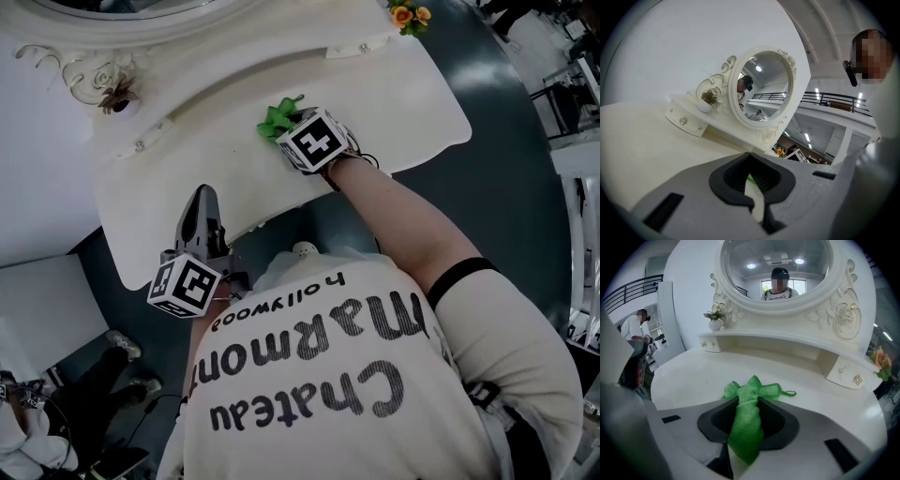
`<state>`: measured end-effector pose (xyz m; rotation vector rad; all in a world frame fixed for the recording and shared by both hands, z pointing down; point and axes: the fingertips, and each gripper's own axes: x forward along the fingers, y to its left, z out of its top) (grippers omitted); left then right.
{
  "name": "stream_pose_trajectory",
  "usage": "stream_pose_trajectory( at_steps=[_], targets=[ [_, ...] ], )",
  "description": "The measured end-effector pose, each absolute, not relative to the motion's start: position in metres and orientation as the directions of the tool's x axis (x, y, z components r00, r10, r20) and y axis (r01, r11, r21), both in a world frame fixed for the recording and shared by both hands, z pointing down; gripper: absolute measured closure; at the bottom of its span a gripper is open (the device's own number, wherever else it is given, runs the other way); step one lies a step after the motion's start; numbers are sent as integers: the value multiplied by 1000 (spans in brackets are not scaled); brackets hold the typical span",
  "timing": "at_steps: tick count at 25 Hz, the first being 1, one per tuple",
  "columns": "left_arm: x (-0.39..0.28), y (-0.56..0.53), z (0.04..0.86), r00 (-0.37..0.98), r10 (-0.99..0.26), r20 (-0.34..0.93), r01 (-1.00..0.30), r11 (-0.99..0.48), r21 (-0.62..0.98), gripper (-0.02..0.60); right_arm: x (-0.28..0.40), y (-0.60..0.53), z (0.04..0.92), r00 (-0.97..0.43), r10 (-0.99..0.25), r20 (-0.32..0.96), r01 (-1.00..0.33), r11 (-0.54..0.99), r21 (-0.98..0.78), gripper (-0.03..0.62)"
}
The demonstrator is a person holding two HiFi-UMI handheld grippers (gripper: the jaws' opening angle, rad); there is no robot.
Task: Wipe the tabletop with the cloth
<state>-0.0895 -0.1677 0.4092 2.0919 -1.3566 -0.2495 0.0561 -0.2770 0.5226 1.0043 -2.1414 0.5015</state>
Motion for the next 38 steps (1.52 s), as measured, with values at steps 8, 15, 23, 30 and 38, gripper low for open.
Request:
stream_pose_trajectory(
  at_steps=[8,15,23,30,38],
  targets=[
    [-82,-164,415,466,-869,168,-750,-287,596,574,74,-276,526,-430,-530,731,-806,590,-46,462],
    [-88,-158,413,446,-878,173,-762,-271,587,574,81,-275,524,-458,-541,705,-816,571,-92,462],
    [-109,-144,404,392,-903,177,-788,-230,571,574,83,-278,518,-489,-536,688,-828,534,-173,457],
    [-144,-124,400,306,-932,196,-819,-153,553,574,74,-280,510,-501,-555,664,-829,529,-183,424],
    [-186,-95,405,193,-956,221,-836,-42,547,574,-40,-259,495,-671,-452,587,-668,712,-215,422]
  ],
)
